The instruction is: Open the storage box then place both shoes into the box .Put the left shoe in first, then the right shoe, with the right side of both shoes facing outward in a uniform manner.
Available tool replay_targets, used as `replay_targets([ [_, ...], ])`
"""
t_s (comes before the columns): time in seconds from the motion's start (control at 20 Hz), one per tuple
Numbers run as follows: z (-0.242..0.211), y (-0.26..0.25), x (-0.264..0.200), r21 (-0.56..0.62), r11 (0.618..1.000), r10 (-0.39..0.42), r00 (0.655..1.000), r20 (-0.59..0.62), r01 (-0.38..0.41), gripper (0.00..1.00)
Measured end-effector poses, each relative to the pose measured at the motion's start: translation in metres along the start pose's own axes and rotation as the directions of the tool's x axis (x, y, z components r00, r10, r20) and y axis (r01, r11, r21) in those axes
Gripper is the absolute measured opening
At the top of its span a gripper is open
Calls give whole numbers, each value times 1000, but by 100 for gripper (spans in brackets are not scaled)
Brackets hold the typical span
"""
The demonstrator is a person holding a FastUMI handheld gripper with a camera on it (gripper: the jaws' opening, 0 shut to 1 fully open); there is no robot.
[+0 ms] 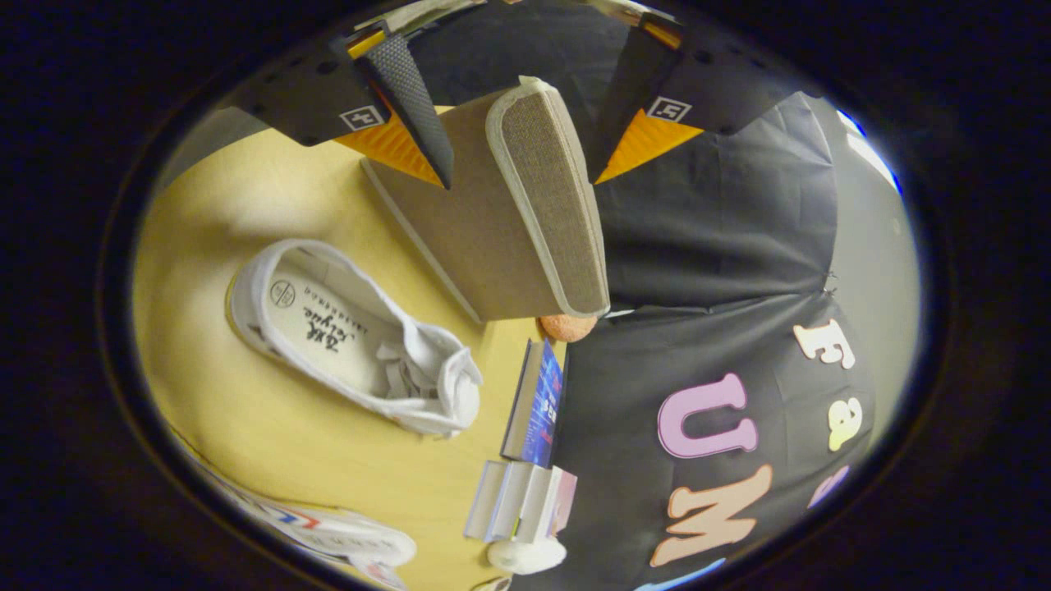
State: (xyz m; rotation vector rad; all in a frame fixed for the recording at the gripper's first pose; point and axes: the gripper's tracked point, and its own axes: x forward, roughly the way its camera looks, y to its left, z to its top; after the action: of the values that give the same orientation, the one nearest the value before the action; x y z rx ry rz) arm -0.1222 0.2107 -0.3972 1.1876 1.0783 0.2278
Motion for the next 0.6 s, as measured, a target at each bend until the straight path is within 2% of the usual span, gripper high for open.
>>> replay_targets([
  [0.3, -22, 10, 8, 101, 992, 83, 992, -95, -74, 97],
  [0.4, -21, 10, 9, 123, 989, 88, 992, -91, -77, 97],
  [0.6, -20, 11, 6, 171, 981, 110, 989, -104, -91, 68],
])
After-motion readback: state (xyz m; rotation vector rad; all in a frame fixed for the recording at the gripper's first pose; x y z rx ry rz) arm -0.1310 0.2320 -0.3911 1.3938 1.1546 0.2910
